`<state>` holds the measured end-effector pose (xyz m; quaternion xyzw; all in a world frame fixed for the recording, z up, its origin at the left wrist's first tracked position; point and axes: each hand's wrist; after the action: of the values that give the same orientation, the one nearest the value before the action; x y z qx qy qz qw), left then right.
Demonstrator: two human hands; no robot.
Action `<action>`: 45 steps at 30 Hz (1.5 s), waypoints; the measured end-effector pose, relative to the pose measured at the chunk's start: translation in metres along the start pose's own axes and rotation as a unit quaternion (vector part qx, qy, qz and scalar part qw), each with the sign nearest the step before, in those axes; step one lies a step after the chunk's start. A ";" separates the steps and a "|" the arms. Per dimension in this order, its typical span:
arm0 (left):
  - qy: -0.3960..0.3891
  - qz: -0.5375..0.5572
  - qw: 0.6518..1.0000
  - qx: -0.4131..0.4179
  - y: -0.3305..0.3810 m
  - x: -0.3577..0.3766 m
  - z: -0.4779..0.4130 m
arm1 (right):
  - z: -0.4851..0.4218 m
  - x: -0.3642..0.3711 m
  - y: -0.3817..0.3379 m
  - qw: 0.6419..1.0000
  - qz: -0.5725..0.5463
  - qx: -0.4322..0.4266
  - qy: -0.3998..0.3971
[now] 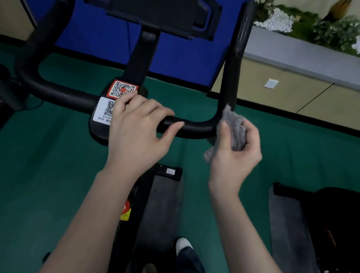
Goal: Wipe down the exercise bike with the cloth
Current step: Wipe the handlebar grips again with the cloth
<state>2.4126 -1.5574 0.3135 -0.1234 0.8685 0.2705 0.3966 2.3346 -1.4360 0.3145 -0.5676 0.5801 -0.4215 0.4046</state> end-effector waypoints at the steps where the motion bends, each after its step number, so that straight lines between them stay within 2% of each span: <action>1: 0.001 0.000 1.000 -0.001 0.000 0.000 0.000 | 0.007 0.001 -0.002 0.999 0.003 -0.022 -0.030; 4: 0.002 0.000 1.000 -0.001 0.000 0.000 0.000 | 0.015 0.000 -0.007 0.985 0.032 -0.103 -0.134; 8: -0.003 0.005 1.000 -0.007 0.001 -0.001 0.001 | -0.019 -0.005 -0.011 0.972 0.090 -0.129 -0.177; 11: -0.002 0.006 1.000 -0.009 0.002 -0.001 0.001 | -0.029 -0.003 -0.014 0.932 0.158 -0.206 -0.252; 14: 0.002 0.007 1.000 -0.010 0.002 -0.002 0.001 | -0.040 0.003 -0.022 0.873 0.215 -0.249 -0.361; 17: -0.001 0.005 1.000 -0.012 0.002 -0.003 0.000 | -0.064 0.015 -0.034 0.811 0.282 -0.207 -0.469; 21: -0.008 0.000 1.000 -0.017 0.002 -0.003 0.001 | -0.085 0.049 -0.047 0.687 0.375 -0.157 -0.603; 25: -0.006 0.004 1.000 -0.016 0.003 -0.003 0.001 | -0.105 0.071 -0.052 0.565 0.396 -0.081 -0.719; 29: -0.006 0.002 1.000 -0.014 0.003 -0.003 0.001 | -0.124 0.079 -0.058 0.453 0.438 -0.099 -0.770; 32: -0.006 0.002 1.000 -0.014 0.002 -0.003 0.001 | -0.129 0.085 -0.061 0.402 0.477 -0.126 -0.771; 38: -0.005 0.000 1.000 -0.010 0.002 -0.003 0.001 | -0.129 0.090 -0.060 0.372 0.467 -0.108 -0.795; 41: -0.007 0.000 1.000 -0.008 0.002 -0.003 0.001 | -0.135 0.095 -0.062 0.344 0.512 -0.164 -0.770; 43: -0.009 -0.003 1.000 -0.006 0.002 -0.003 0.001 | -0.138 0.094 -0.064 0.355 0.532 -0.214 -0.738; 45: -0.010 -0.006 1.000 -0.007 0.001 -0.003 0.001 | -0.136 0.086 -0.065 0.388 0.514 -0.226 -0.731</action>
<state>2.4145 -1.5555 0.3154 -0.1286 0.8620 0.2750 0.4059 2.2233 -1.5183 0.4198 -0.3217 0.3164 0.5903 0.6693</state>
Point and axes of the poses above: each hand's wrist, its own z-axis away from the middle knuckle, its own x-axis out of the palm, y = z × x, and after that the axes turned 6 degrees about -x, right-handed
